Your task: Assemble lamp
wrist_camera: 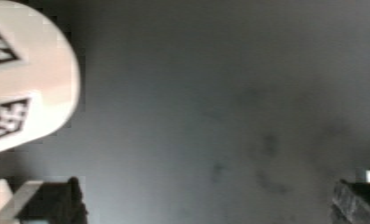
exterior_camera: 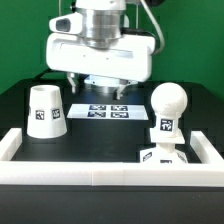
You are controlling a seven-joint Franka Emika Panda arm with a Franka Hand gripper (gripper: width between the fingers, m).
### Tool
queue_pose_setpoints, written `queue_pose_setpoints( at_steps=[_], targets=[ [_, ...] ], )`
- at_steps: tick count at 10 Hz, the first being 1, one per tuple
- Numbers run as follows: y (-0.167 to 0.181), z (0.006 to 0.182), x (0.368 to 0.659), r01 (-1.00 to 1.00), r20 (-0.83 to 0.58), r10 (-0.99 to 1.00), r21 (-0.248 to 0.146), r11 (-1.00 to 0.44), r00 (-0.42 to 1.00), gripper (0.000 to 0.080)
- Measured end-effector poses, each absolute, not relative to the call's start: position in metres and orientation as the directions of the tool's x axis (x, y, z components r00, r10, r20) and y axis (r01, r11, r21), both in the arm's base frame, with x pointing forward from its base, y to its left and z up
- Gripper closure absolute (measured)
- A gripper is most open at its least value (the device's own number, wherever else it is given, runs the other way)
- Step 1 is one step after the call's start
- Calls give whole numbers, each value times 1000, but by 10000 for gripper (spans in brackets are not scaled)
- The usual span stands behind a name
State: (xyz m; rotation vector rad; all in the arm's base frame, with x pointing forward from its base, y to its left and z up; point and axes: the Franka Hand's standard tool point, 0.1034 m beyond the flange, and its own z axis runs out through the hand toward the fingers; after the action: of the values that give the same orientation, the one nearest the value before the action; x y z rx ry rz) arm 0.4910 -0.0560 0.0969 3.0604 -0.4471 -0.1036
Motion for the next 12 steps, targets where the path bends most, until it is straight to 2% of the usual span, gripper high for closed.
queue_pose_setpoints(
  at_steps=[5, 9, 12],
  targets=[
    [-98, 99, 480, -281, -66, -284, 58, -958, 956, 101],
    [-106, 111, 454, -297, -38, -298, 24, -955, 954, 101],
    [-110, 98, 448, -295, -28, -296, 29, -955, 955, 101]
  ],
)
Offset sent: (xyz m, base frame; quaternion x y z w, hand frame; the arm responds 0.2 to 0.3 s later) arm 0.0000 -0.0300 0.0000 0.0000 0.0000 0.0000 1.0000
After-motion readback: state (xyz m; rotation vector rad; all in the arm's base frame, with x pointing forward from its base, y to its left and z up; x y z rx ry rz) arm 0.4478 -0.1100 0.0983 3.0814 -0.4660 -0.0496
